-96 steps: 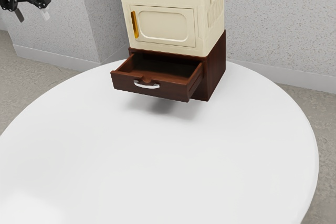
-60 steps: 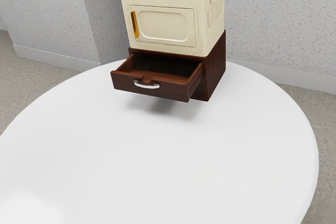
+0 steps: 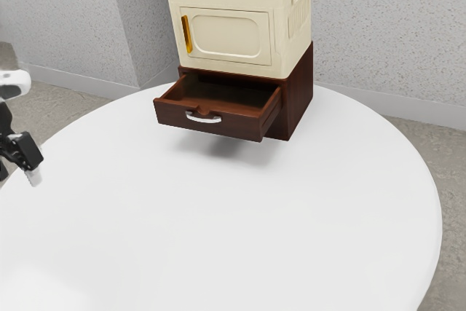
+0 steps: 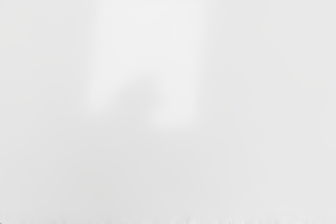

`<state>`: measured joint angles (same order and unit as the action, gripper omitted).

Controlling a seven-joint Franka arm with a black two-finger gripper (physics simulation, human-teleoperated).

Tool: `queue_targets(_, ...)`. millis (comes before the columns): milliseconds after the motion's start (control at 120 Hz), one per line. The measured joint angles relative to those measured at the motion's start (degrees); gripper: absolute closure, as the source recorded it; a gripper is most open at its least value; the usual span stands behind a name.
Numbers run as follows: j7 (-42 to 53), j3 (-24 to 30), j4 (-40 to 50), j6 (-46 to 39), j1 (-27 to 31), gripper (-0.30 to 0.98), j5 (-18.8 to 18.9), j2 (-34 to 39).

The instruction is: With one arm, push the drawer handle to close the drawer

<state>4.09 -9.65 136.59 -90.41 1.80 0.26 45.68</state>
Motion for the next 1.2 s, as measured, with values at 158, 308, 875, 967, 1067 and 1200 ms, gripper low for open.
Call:
queue_targets(158,-1.01,0.05,5.05,-7.11,-1.08,0.02,2.54,-7.95)
queue_targets(308,-2.19,-0.16,-0.96,-16.91,-3.99,0.02,3.70,-23.01)
queue_targets(875,-4.96,0.25,-27.87,-30.92,-7.59,0.62,-2.66,-53.55)
queue_targets(967,-5.04,0.41,-32.00,-31.14,-8.02,0.69,-3.22,-57.02)
queue_targets(1067,-5.13,0.44,-34.14,-31.26,-8.17,0.73,-3.81,-59.59)
queue_targets(1200,-5.20,0.88,-38.55,-31.25,-8.21,0.76,-4.60,-63.67)
